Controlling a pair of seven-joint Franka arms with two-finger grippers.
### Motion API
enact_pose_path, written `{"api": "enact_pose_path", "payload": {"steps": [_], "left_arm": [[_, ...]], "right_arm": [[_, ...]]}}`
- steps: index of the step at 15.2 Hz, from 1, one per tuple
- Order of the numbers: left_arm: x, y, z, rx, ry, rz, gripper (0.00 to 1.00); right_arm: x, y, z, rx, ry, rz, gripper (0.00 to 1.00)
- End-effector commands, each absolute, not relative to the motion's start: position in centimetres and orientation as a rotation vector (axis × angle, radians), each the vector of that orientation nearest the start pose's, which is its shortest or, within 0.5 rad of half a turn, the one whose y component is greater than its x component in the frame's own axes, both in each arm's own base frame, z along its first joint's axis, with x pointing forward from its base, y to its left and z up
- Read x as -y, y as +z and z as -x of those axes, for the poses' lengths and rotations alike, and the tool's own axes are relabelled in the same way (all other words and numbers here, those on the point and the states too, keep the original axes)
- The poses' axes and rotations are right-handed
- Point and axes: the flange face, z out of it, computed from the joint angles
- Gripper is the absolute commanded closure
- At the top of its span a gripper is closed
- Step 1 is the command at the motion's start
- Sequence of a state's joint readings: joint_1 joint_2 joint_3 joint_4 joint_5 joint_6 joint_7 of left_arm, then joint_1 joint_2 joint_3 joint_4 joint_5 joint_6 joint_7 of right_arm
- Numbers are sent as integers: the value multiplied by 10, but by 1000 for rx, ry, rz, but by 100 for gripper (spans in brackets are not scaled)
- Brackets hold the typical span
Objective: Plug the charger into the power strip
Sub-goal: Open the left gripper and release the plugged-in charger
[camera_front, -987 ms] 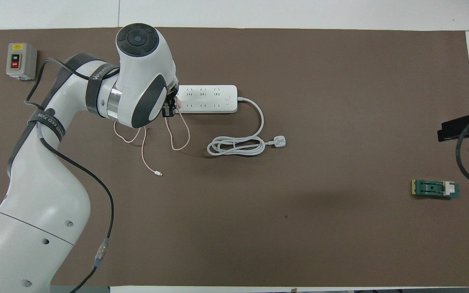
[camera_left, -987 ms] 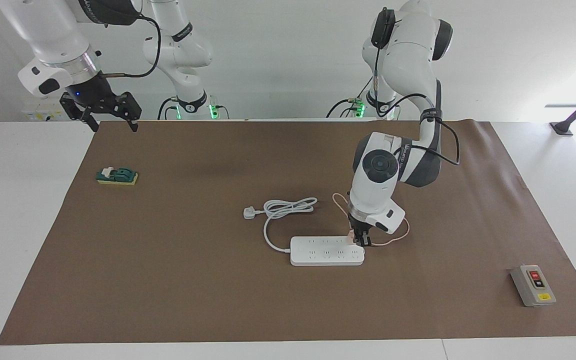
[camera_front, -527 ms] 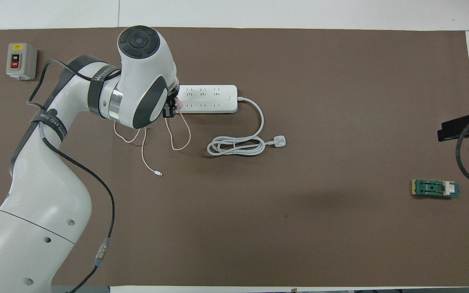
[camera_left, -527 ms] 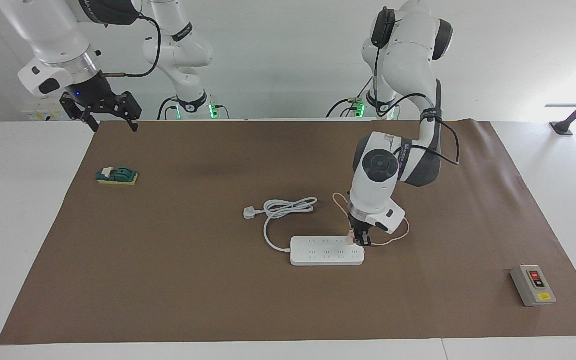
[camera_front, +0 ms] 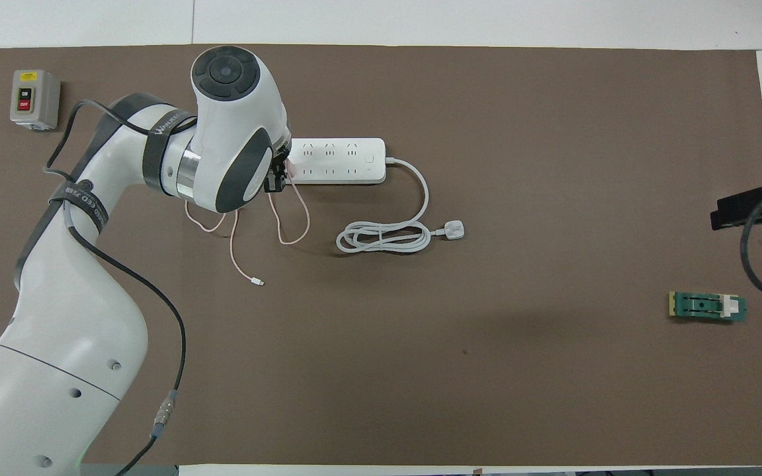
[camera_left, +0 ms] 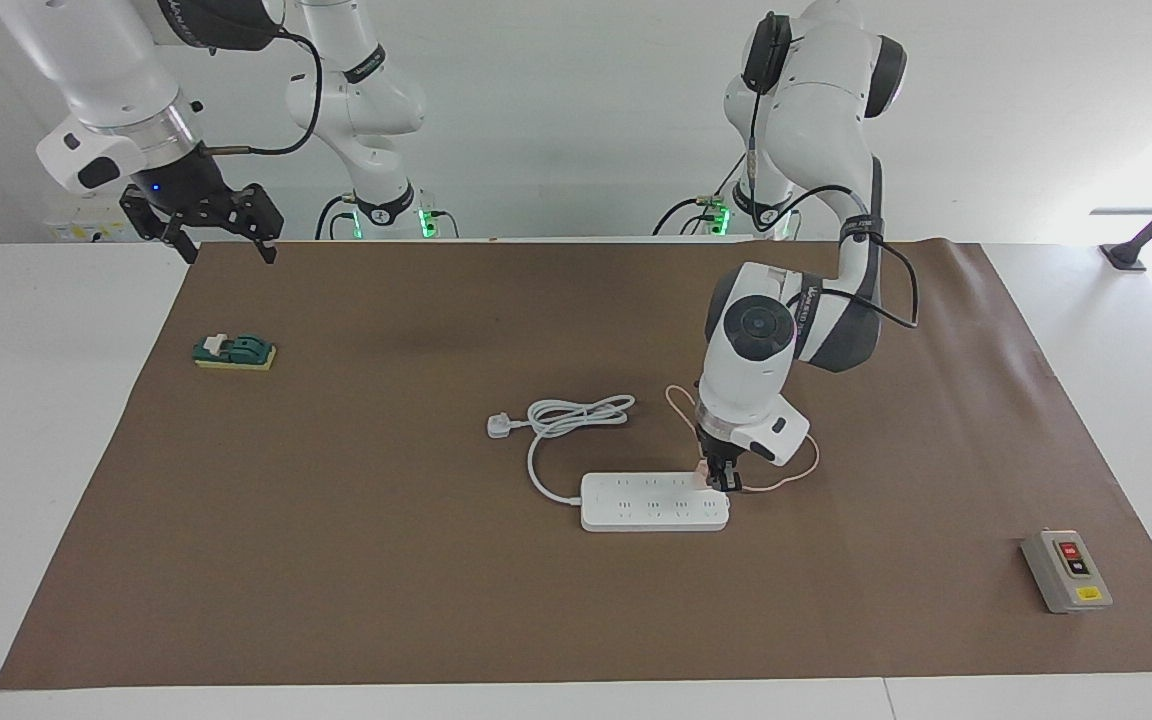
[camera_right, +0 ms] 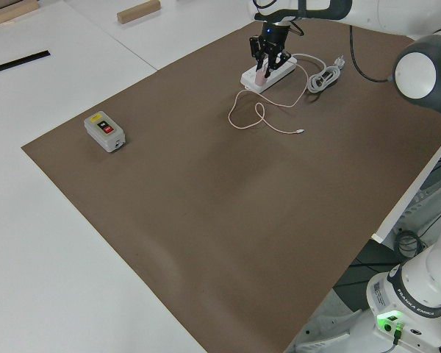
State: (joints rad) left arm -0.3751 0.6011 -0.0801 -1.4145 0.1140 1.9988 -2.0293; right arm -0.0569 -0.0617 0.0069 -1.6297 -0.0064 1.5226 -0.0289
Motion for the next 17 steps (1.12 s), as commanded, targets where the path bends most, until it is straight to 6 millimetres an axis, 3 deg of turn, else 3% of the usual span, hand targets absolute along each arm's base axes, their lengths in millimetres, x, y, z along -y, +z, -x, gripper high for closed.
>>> {"api": "enact_pose_path", "payload": {"steps": [1,5,9,10,11,13,17], "left_arm": [[292,283,-639,2090,-77,2179,100],[292,279,-641,2065,-79,2185,100],[286,299,-651,2101,-99,2192,98],[285,311,-653,2118,-107,2197,36],[282,331,-654,2136,-119,2205,0],[254,370,-659,2178,-123,2184,0],[218,436,-664,2241,-176,2212,0]], "right_arm": [[29,626,-522,-23,87,3123,0],[29,626,-522,-23,87,3123,0],[29,626,-522,-23,87,3123,0],[29,626,-522,-23,87,3123,0],[29,626,-522,-23,87,3123,0],[29,626,-522,-23,87,3123,0],[29,626,-522,-23,87,3123,0]]}}
